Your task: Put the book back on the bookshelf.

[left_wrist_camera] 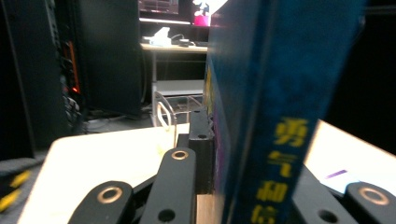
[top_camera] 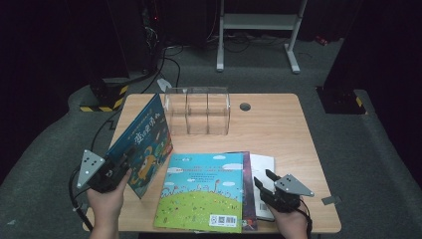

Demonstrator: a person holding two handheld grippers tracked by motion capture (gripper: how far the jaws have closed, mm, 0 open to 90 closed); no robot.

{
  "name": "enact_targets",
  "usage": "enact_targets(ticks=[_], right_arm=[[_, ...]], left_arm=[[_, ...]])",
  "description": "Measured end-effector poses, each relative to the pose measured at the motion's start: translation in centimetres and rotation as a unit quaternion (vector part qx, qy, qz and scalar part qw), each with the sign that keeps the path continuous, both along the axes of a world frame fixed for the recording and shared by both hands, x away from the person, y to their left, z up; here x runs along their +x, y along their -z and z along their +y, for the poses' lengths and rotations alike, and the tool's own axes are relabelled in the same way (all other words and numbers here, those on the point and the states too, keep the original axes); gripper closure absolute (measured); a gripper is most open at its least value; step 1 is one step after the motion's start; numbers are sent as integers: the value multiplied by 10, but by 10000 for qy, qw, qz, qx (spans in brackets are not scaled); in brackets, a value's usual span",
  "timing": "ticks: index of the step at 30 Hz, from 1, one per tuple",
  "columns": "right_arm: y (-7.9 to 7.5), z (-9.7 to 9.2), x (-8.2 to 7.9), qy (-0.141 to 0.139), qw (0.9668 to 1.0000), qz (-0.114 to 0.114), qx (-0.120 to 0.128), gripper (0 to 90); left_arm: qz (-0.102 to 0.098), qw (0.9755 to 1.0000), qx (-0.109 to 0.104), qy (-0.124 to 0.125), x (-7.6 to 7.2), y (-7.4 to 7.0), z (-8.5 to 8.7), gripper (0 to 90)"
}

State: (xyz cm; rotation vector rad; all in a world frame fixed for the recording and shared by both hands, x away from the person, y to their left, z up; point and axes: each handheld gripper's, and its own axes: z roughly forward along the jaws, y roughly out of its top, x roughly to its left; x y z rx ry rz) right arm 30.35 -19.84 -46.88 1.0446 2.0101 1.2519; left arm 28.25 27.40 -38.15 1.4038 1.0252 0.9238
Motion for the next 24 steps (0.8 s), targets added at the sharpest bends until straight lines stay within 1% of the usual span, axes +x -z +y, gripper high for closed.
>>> enact_targets(ticks=[2, 4, 5, 6, 9, 11, 12, 14, 16, 17, 21, 24], right_arm=[[2, -1, 1, 18, 10000, -31, 10, 491], [6, -1, 2, -37, 10000, -83, 13, 492], [7, 0, 3, -76, 9999, -71, -28, 492], [8, 1, 4, -112, 9999, -52, -39, 492], [10, 0, 6, -177, 9998, -65, -11, 493], [10, -3, 7, -182, 9998, -47, 68, 493], [10, -4, 7, -167, 9998, -37, 86, 494], [9, -6, 8, -144, 9998, -33, 116, 494], [9, -7, 7, -123, 9998, -15, 168, 495], [8, -7, 7, -113, 9998, -10, 179, 495], [9, -5, 5, -103, 9999, 3, 124, 495], [9, -3, 4, -82, 9999, 49, 105, 494]], left_arm=[[-44, 9999, 2, -119, -2, 1, -3, 810], [-32, 9997, 156, -168, -3, 0, -5, 814], [-20, 9997, 155, -179, -4, -1, -6, 815], [-34, 9997, 135, -189, -4, 0, -7, 815], [67, 9998, 2, -176, -5, -2, -7, 811], [119, 9998, -105, -150, -6, -2, -6, 805], [178, 9996, -181, -128, -6, -3, -5, 804], [203, 9995, -207, -126, -6, -3, -3, 800], [237, 9992, -289, -135, -6, -3, -2, 798], [249, 9992, -289, -129, -6, -4, -1, 797], [218, 9996, -115, -124, -6, -4, -1, 804], [229, 9996, -100, -142, -4, -5, 0, 809]])
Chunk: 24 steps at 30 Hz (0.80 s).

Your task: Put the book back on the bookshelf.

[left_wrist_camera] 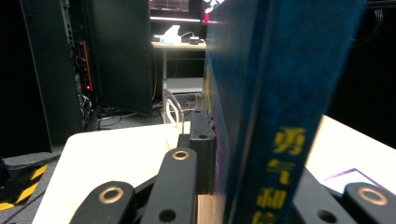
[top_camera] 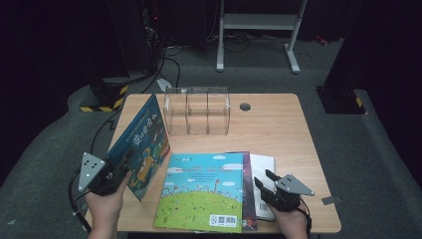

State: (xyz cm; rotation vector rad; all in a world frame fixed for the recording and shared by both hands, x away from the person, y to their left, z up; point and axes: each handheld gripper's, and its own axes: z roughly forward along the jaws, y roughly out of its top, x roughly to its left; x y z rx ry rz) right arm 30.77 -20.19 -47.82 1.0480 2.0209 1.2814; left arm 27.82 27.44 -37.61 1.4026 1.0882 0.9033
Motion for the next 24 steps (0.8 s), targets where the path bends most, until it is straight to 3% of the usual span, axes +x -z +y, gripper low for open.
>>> enact_targets(ticks=[3, 8, 15, 18, 24], right_arm=[[0, 0, 0, 32, 10000, 11, 15, 494], [0, 0, 0, 29, 10000, 39, 34, 494], [0, -2, 0, 7, 10000, 30, 47, 495], [0, -3, 0, 8, 10000, 29, 78, 496], [-2, -4, -1, -19, 9999, 10, 104, 501]], left_arm=[[8, 10000, 4, 27, 1, 0, 2, 812], [31, 9998, 189, -1, 2, -4, 0, 827], [140, 9991, 387, 40, 15, -22, -12, 832], [248, 9992, 325, 44, 26, -31, -14, 833], [224, 9995, 218, -47, 42, -50, -14, 833]])
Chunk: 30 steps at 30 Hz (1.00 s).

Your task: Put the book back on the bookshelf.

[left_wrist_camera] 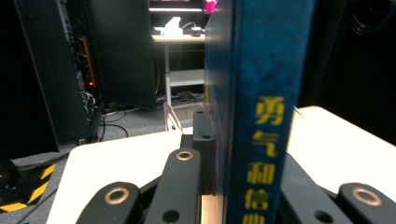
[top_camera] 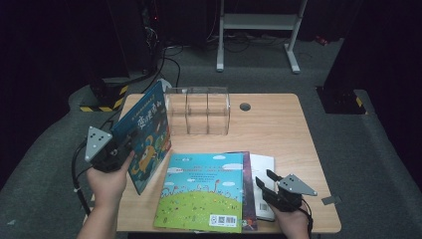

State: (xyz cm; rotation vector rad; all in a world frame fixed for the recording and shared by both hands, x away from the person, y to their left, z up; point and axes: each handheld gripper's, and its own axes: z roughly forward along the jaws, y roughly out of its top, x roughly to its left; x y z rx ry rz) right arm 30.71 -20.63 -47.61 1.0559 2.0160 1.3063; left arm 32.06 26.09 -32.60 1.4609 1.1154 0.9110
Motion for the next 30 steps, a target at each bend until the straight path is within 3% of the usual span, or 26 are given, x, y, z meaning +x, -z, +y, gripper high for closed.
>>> enact_targets(ticks=[5, 12, 19, 30], right_arm=[[-1, -1, 0, 4, 10000, -2, 29, 504], [-1, -1, 0, -5, 10000, -13, 59, 506], [-2, -3, -1, 19, 9999, -6, 100, 509], [-2, -5, -1, 11, 9999, -24, 124, 513]], left_arm=[[-59, 9998, -152, -104, 17, -13, -2, 832], [-162, 9993, -59, -324, 44, -23, -17, 832], [-224, 9988, -60, -430, 69, -23, -35, 832], [-260, 9978, -52, -603, 106, -16, -47, 832]])
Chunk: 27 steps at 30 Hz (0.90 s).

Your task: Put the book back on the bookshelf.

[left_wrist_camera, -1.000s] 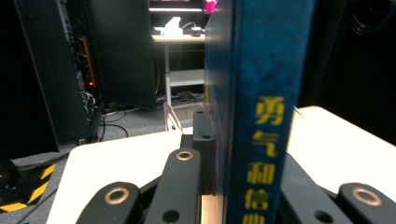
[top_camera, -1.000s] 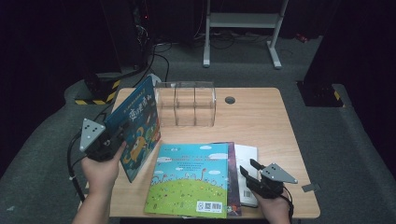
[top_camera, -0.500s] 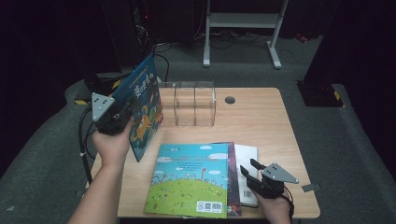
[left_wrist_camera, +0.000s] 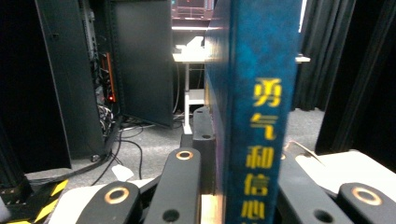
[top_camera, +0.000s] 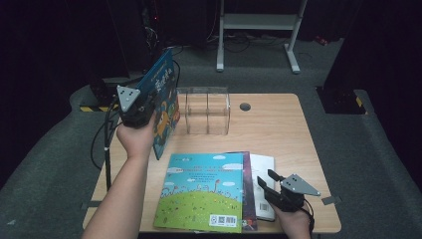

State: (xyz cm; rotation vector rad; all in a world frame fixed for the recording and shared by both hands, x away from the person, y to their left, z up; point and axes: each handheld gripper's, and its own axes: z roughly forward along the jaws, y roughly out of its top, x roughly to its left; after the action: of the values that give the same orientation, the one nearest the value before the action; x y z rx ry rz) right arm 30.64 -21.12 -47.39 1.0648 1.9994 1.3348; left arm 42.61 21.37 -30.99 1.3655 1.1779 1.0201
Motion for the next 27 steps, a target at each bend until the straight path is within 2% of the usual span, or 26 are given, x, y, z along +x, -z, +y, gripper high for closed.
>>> enact_targets(ticks=[8, 12, 18, 27], right_arm=[[1, -1, 1, 16, 10000, 53, 53, 514], [0, -4, 1, 58, 9998, 88, 142, 519], [1, -6, 2, 76, 9997, 122, 211, 521], [0, -8, 0, 66, 9995, 135, 283, 523]], left_arm=[[30, 9999, 22, -95, 25, 12, -7, 832], [17, 9999, -34, -160, 34, 17, -9, 832], [-39, 9996, 94, -246, 44, 21, -14, 832], [-61, 9993, 23, -371, 55, 28, -16, 832]])
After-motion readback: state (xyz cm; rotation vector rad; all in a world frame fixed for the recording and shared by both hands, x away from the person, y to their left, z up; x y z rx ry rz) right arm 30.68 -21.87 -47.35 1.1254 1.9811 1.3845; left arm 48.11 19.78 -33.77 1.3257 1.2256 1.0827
